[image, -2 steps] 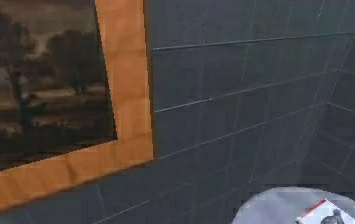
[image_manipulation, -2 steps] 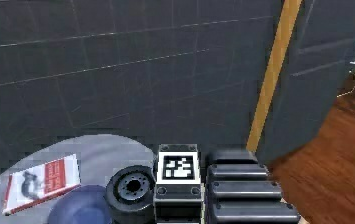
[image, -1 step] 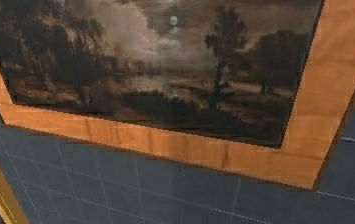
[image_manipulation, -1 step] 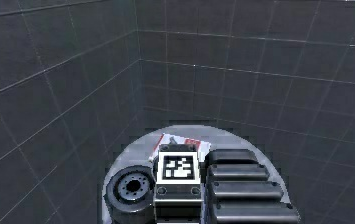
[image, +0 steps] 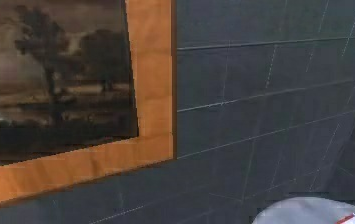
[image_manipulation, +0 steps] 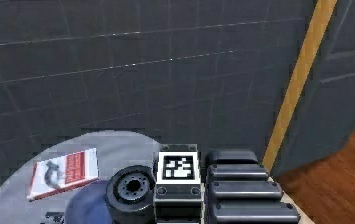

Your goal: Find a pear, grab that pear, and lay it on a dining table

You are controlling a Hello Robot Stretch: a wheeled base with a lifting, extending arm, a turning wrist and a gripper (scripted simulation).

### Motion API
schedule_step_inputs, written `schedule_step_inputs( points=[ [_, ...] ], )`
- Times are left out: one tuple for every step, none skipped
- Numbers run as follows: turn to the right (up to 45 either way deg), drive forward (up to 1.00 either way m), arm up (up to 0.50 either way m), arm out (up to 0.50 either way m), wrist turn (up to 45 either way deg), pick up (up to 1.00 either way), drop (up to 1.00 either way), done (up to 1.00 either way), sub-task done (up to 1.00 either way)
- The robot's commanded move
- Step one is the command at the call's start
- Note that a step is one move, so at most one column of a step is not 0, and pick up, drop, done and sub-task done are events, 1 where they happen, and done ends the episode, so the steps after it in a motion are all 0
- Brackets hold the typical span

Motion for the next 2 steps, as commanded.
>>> schedule_step_inputs(
  points=[
    [-39.0,0.0,0.0,0.0,0.0,0.0,0.0,0.0,0.0],
    [0.0,0.1,0.0,0.0,0.0,0.0,0.0,0.0,0.0]
  ],
)
